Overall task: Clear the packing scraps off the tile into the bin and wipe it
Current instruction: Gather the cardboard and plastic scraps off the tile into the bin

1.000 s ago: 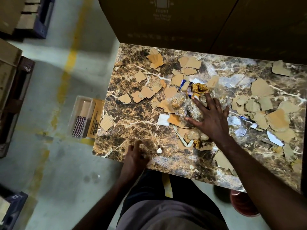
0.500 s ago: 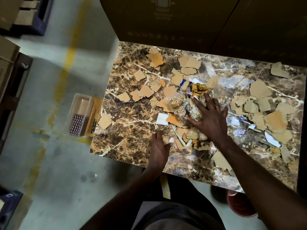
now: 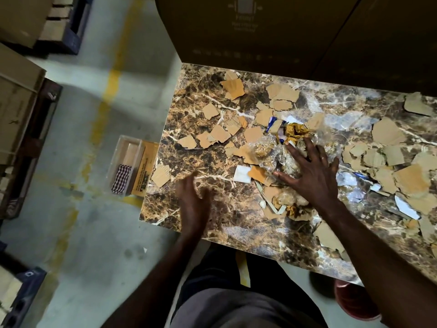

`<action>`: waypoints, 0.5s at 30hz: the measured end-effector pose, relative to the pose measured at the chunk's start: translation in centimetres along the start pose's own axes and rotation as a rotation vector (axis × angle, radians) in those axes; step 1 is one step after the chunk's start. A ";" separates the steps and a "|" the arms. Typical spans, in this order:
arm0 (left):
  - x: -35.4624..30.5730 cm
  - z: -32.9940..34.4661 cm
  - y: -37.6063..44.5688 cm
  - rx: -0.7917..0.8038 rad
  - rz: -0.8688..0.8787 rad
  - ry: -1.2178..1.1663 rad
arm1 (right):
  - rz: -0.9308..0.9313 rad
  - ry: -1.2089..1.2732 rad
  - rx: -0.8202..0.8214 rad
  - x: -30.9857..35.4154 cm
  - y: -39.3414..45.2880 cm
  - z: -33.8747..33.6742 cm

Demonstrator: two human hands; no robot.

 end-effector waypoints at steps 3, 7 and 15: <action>5.6 -5.1 4.6 -0.111 -0.080 0.256 | -0.007 -0.001 -0.005 0.4 0.2 0.0; 11.1 -3.5 7.1 0.107 -0.155 0.463 | -0.014 -0.006 -0.006 0.4 0.3 0.1; 2.4 5.8 4.4 0.230 -0.010 0.415 | -0.008 -0.019 0.003 0.4 0.3 0.3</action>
Point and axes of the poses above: each hand's wrist, its own y-axis towards the middle knuckle, its own z-axis out of the palm, x = y × z, the point moved 8 cm from there along y, towards the middle knuckle, and after that the axes turned 1 degree about y, right-handed, at the moved point
